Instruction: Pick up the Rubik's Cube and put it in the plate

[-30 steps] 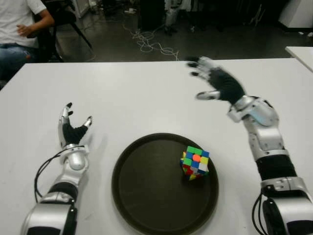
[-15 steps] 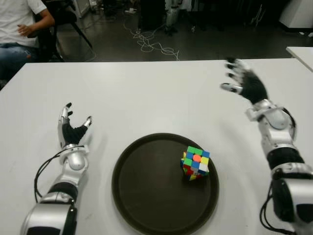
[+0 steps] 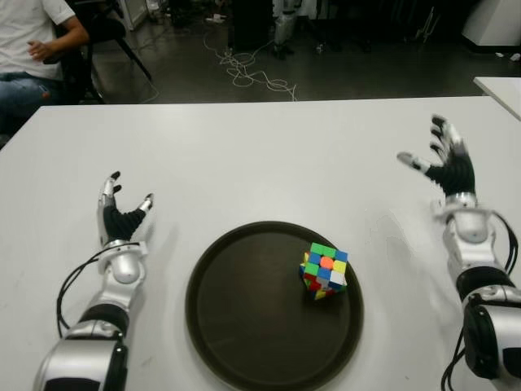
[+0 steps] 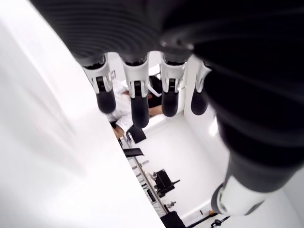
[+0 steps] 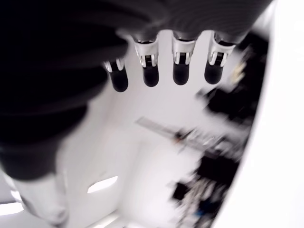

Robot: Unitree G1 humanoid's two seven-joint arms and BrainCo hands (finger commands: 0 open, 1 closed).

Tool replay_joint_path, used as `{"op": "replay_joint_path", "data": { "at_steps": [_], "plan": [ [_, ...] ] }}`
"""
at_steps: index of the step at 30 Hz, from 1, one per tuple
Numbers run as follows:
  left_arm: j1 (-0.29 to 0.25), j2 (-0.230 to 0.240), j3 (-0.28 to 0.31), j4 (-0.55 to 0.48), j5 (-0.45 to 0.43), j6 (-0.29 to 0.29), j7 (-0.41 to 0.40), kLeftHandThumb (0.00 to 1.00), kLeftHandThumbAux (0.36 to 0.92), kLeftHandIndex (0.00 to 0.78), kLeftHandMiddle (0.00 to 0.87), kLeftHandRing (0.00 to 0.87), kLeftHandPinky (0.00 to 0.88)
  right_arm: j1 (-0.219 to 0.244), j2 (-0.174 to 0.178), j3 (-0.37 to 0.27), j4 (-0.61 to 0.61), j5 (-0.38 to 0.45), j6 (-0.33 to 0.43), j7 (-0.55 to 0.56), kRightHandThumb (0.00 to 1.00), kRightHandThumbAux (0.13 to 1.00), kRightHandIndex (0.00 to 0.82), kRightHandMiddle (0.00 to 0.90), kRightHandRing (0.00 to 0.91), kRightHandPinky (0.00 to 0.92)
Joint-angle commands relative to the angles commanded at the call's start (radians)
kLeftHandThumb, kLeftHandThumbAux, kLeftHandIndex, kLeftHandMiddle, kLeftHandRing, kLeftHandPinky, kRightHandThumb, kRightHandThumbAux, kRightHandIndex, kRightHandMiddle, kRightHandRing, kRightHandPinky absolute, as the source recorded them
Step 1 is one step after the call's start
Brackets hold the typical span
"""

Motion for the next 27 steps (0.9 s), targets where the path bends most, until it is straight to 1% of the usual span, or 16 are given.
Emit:
{"op": "replay_joint_path", "data": {
  "at_steps": [4, 7, 10, 13, 20, 23, 27],
  "plan": [
    [0.000, 0.000, 0.012, 0.001, -0.009, -0.011, -0.008, 0.000, 0.759, 0.110, 0.137, 0.141, 0.132, -0.006, 0.012, 0.001, 0.014, -0.011, 0.028, -0.032, 0.000, 0.770, 0.023, 0.031, 0.019, 0.009],
    [-0.002, 0.002, 0.024, 0.003, -0.021, -0.016, -0.018, 0.000, 0.791, 0.114, 0.145, 0.155, 0.161, -0.015, 0.017, 0.001, 0.020, -0.018, 0.051, -0.051, 0.000, 0.768, 0.029, 0.040, 0.029, 0.016],
    [-0.005, 0.002, 0.043, 0.006, -0.043, -0.017, -0.040, 0.000, 0.807, 0.116, 0.142, 0.158, 0.168, -0.017, 0.020, 0.007, 0.025, -0.033, 0.071, -0.071, 0.000, 0.754, 0.034, 0.045, 0.035, 0.022],
    [-0.009, 0.003, 0.057, 0.008, -0.058, -0.015, -0.059, 0.000, 0.811, 0.116, 0.134, 0.150, 0.154, -0.018, 0.020, 0.016, 0.027, -0.050, 0.084, -0.085, 0.000, 0.746, 0.036, 0.041, 0.036, 0.024],
    [-0.018, -0.001, 0.082, 0.011, -0.087, -0.012, -0.091, 0.000, 0.804, 0.121, 0.133, 0.153, 0.168, -0.019, 0.020, 0.035, 0.031, -0.080, 0.098, -0.110, 0.000, 0.742, 0.036, 0.030, 0.028, 0.024],
    [-0.023, -0.004, 0.092, 0.010, -0.100, -0.008, -0.107, 0.000, 0.781, 0.123, 0.136, 0.154, 0.175, -0.020, 0.019, 0.042, 0.032, -0.089, 0.103, -0.119, 0.000, 0.715, 0.041, 0.029, 0.020, 0.021],
    [-0.026, -0.006, 0.095, 0.009, -0.104, -0.003, -0.114, 0.000, 0.772, 0.124, 0.136, 0.157, 0.184, -0.024, 0.018, 0.047, 0.035, -0.099, 0.110, -0.128, 0.000, 0.691, 0.045, 0.032, 0.020, 0.025]
  ]
}}
